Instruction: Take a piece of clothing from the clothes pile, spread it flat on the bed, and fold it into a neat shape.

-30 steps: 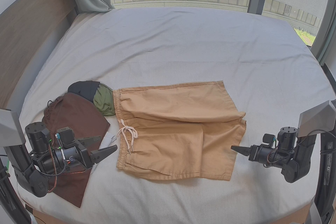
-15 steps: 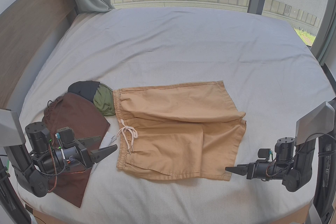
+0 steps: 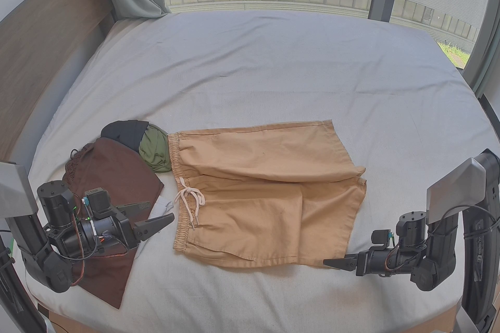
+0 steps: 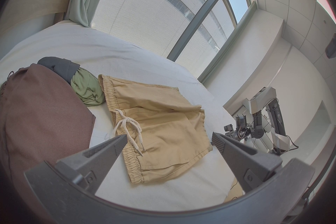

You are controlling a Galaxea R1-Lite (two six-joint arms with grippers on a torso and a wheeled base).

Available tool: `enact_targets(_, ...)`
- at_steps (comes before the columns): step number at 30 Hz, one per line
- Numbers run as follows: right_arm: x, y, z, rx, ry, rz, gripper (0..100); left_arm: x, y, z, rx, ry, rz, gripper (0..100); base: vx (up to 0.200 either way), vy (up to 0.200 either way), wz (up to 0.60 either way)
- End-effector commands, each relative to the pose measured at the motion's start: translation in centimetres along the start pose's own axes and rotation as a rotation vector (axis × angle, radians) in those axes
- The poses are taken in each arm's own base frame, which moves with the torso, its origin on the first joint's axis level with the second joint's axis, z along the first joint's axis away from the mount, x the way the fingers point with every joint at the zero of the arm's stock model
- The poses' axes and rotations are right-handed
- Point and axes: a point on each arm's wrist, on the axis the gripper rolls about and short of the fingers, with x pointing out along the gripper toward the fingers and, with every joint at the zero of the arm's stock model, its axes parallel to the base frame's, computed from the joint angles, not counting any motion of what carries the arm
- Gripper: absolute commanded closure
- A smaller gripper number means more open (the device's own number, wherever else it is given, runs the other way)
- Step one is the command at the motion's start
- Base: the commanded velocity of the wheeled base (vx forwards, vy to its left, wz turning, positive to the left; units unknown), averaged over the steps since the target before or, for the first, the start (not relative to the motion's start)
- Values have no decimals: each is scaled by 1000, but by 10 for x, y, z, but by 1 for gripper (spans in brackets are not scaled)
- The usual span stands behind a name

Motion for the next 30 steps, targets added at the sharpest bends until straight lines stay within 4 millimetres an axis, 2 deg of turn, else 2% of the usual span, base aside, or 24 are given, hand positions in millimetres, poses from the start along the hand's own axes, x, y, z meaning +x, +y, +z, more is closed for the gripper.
enact_targets(1,6,-2,-2,12,9,4,0,0,0,1,3,-3,0,0,0,0,0)
enact_targets(7,8,-3,2,18,-6,5,0,0,0,1,3,-3,0,0,0,0,0)
enact_targets(8,8,-3,2,17,-7,4,100,0,0,1,3,-3,0,0,0,0,0)
enact_targets(21,-1,-3,1,26,-14,-33,100,1,1,-1,-2,3,1,0,0,0,0)
enact_targets(25,-11,-3,4,32,-40,-56,100,1,2,-2,-6,8,2,0,0,0,0)
enact_targets(26,-21,-7,7,36,-61,-79,100,2,2,-3,-8,11,3,0,0,0,0)
enact_targets(30,-33,-14,10,42,-90,-112,100,2,3,-3,-10,12,3,0,0,0,0)
